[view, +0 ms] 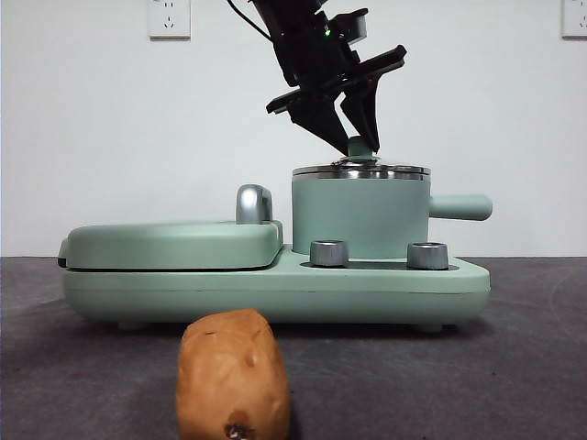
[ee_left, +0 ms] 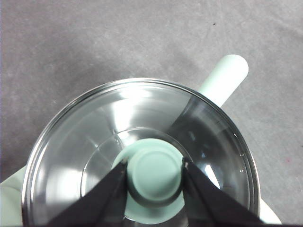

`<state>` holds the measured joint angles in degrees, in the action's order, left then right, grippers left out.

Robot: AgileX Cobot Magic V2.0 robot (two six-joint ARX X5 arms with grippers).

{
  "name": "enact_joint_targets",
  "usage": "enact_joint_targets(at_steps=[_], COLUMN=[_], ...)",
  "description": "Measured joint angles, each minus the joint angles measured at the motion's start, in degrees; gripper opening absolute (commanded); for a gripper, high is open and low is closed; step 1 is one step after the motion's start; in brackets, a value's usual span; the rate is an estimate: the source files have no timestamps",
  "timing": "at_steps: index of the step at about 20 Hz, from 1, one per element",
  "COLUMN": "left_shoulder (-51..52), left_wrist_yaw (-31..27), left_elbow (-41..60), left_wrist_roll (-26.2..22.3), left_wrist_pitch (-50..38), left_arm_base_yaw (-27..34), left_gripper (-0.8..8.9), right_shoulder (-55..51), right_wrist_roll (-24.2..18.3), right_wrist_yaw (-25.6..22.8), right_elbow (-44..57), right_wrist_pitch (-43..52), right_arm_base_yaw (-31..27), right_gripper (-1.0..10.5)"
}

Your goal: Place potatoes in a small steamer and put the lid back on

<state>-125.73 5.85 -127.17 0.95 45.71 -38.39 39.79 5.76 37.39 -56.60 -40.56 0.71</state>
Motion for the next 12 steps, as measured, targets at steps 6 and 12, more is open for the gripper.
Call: enact_joint_targets(at_steps=[6, 12], left_shoulder=[0.00, 0.07], left_wrist_yaw=[0.00, 0.07], left_elbow=[-0.76, -13.88], left_wrist_roll=[-0.33, -0.31], left_wrist_pitch=[1.03, 8.52], left_arm_base_yaw=[0.00, 0.11], left_gripper=[0.14, 0.14], right_shoulder=[0.00, 0.00], right_wrist_roll=[0.02, 0.02], right_wrist_yaw=[0.00, 0.00], right_elbow=[0.00, 0.00], right_wrist_pitch=[0.00, -0.15], right_arm_base_yaw=[0.00, 0.00], right_gripper=[4.9, 4.9])
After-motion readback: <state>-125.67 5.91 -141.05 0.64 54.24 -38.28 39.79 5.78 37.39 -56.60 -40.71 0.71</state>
